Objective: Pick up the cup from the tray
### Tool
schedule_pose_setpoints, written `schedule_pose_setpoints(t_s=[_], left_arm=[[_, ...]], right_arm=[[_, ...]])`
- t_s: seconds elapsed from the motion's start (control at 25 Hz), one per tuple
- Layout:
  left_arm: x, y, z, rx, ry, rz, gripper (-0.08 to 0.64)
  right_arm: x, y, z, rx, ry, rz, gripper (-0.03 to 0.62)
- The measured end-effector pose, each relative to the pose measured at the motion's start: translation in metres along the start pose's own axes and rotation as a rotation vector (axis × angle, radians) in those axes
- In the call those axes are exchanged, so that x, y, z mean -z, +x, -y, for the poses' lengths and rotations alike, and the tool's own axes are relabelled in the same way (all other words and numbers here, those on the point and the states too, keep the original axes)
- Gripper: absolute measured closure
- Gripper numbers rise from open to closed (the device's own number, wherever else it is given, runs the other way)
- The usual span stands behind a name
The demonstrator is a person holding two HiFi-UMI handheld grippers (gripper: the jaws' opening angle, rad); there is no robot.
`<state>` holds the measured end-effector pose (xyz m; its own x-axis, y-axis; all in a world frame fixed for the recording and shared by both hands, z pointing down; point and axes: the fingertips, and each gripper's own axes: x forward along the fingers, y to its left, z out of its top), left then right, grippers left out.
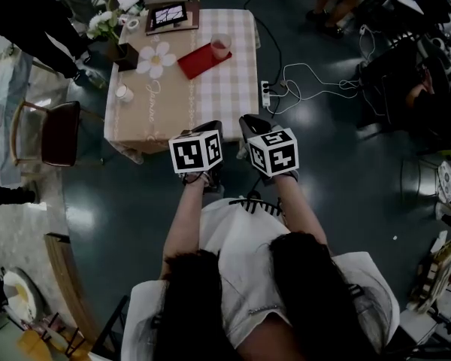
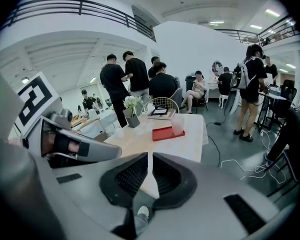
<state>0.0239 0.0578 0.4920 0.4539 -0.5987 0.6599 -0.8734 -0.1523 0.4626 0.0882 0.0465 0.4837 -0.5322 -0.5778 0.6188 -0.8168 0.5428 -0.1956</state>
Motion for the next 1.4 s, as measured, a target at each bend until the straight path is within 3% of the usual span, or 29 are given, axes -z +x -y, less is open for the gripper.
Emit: schedule_pose_setpoints(t_s=[0.08,0.2,0.44,0.64,1.08,1.4], left_arm=[[-0.009,0.004,-0.006,0.006,0.003,-0.006,0.556],[-0.021,0.008,-0.017,0.012,0.013,-0.017,0.555],[-0.039,0.014,-0.043,0.030,0.019,-0.044,0.557],[-0.053,0.019,-0.063,0.048,0.034,-0.059,0.557],[-0.067,0.020,-0.082,0.087,0.049,-0.070,0.556],[-0.078,0.027,-0.088,0.083,0.035,-0.067,0.555]], right_arm=[[-0.008,0.009,0.000,0.006,0.005,0.001,0.567],[-0.018,0.023,-0.002,0.007,0.017,-0.003,0.490],[-0.036,0.049,-0.002,0.048,0.030,-0.005,0.467],[-0.048,0.068,-0.007,0.054,0.041,-0.008,0.388],[-0.069,0.081,-0.009,0.114,0.014,0.026,0.316],[-0.085,0.092,0.015,0.153,0.004,0.027,0.262]])
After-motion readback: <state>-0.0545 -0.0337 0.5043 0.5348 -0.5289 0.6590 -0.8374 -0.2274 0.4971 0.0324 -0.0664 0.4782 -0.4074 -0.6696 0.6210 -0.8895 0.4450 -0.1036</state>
